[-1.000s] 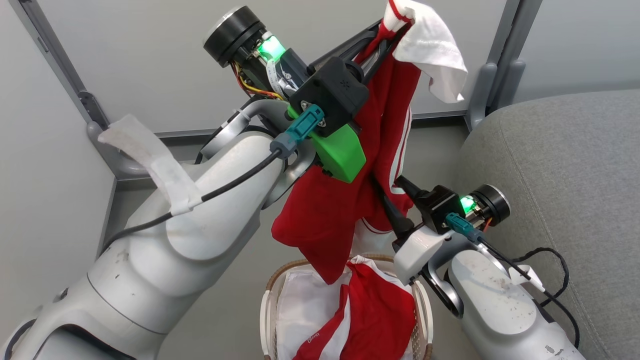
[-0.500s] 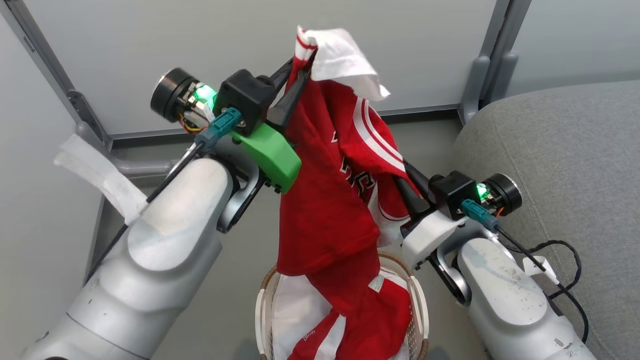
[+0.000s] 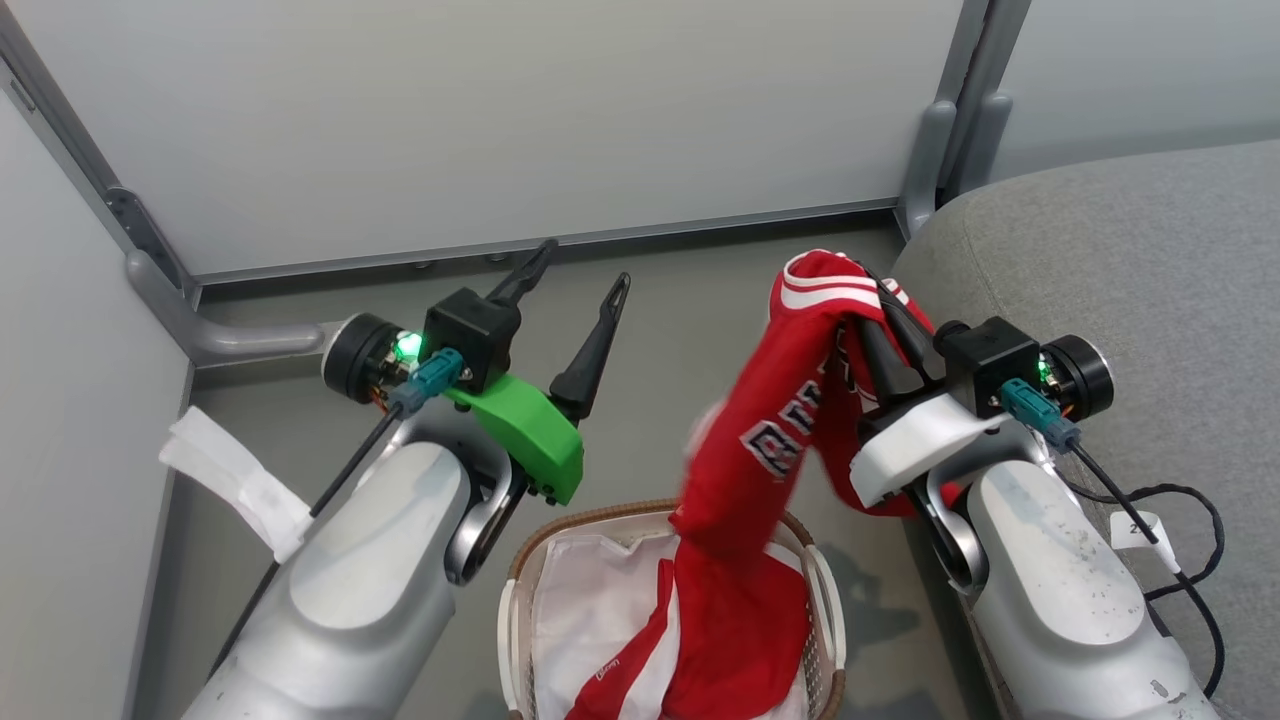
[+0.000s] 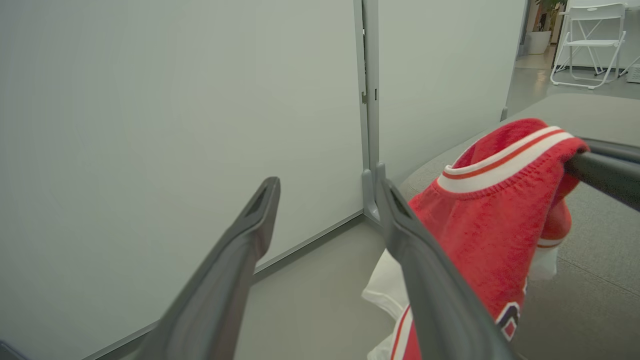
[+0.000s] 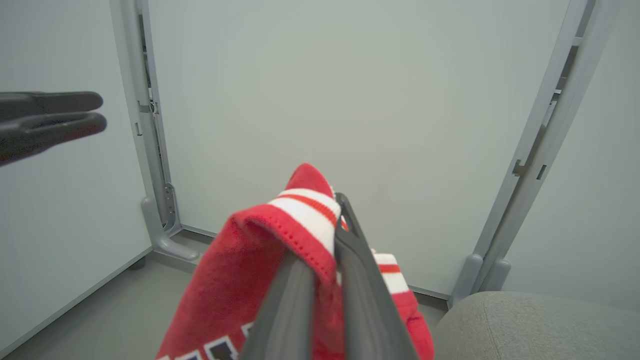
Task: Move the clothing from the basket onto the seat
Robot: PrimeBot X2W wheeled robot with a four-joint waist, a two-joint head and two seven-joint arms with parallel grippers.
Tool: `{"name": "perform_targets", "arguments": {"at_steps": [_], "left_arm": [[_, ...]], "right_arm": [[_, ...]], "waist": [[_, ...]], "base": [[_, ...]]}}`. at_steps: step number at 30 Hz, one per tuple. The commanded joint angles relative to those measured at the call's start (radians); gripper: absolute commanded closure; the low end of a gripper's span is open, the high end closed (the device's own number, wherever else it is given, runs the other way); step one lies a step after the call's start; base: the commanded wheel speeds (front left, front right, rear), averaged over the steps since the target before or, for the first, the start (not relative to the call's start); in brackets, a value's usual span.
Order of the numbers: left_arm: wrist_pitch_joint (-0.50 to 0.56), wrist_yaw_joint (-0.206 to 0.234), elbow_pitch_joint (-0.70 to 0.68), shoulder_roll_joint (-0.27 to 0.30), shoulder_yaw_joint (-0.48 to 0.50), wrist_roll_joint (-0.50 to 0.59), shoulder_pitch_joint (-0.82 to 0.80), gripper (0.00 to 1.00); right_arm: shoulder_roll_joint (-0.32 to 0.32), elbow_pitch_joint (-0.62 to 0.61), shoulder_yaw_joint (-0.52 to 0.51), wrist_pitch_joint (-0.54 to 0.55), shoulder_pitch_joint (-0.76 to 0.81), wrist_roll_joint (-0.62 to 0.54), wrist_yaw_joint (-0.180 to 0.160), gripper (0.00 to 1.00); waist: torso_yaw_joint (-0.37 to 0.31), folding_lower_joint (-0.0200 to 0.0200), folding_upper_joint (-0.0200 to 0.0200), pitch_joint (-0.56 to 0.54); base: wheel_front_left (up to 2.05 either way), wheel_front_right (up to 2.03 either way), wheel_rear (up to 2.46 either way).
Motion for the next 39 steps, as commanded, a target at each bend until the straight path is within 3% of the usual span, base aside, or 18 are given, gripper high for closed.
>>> {"name": "perform_targets", "arguments": {"at_steps": [1, 14, 26, 39], "left_arm": [[-0.011, 0.004, 0.010, -0.003, -0.004, -0.003, 0.027, 0.00], [-0.068, -0.006, 0.054, -0.017, -0.007, 0.003, 0.144, 0.00], [-0.067, -0.030, 0.005, -0.035, 0.033, 0.045, 0.225, 0.00], [-0.067, -0.038, -0.021, -0.052, 0.062, 0.123, 0.193, 0.00]], "right_arm": [[-0.004, -0.008, -0.010, -0.002, 0.002, -0.009, -0.001, 1.00], [-0.004, -0.046, -0.100, -0.002, 0.028, -0.072, -0.001, 1.00], [-0.022, -0.064, -0.101, -0.002, -0.004, -0.086, -0.001, 1.00], [-0.109, -0.122, -0.126, -0.002, -0.082, -0.090, -0.001, 1.00]], "waist": [[-0.004, 0.0000, 0.0000, 0.003], [-0.060, 0.0000, 0.0000, 0.014], [-0.113, 0.0000, 0.0000, 0.043], [-0.323, 0.0000, 0.0000, 0.146]], "base": [[0.00, 0.00, 0.00], [0.00, 0.00, 0.00], [0.00, 0.00, 0.00], [0.00, 0.00, 0.00]]}}
